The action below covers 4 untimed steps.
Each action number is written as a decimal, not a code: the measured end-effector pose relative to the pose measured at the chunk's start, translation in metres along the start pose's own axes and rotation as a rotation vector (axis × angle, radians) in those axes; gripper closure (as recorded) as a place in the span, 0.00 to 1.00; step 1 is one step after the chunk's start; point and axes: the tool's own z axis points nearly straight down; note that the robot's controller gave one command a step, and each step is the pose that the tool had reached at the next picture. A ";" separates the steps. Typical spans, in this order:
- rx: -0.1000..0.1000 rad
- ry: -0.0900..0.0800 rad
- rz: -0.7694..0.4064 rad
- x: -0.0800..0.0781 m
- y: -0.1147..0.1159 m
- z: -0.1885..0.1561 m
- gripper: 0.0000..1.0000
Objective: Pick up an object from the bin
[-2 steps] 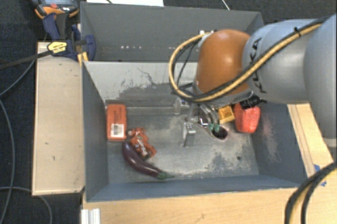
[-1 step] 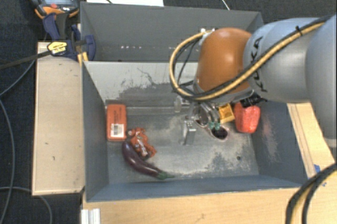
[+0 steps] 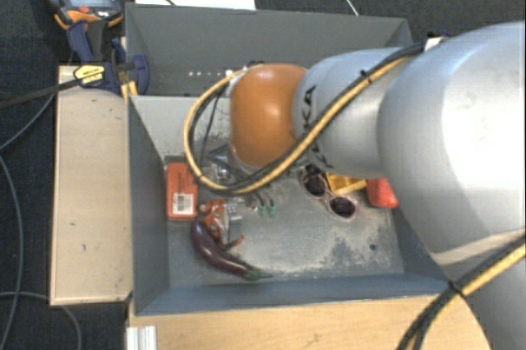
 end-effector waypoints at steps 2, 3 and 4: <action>0.001 -0.001 0.327 0.010 -0.039 0.016 0.00; 0.000 -0.001 0.328 0.010 -0.039 0.016 0.00; 0.000 -0.001 0.329 0.010 -0.039 0.016 0.00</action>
Offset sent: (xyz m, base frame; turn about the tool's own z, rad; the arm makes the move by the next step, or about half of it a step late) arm 0.0000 0.0000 0.0000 0.0000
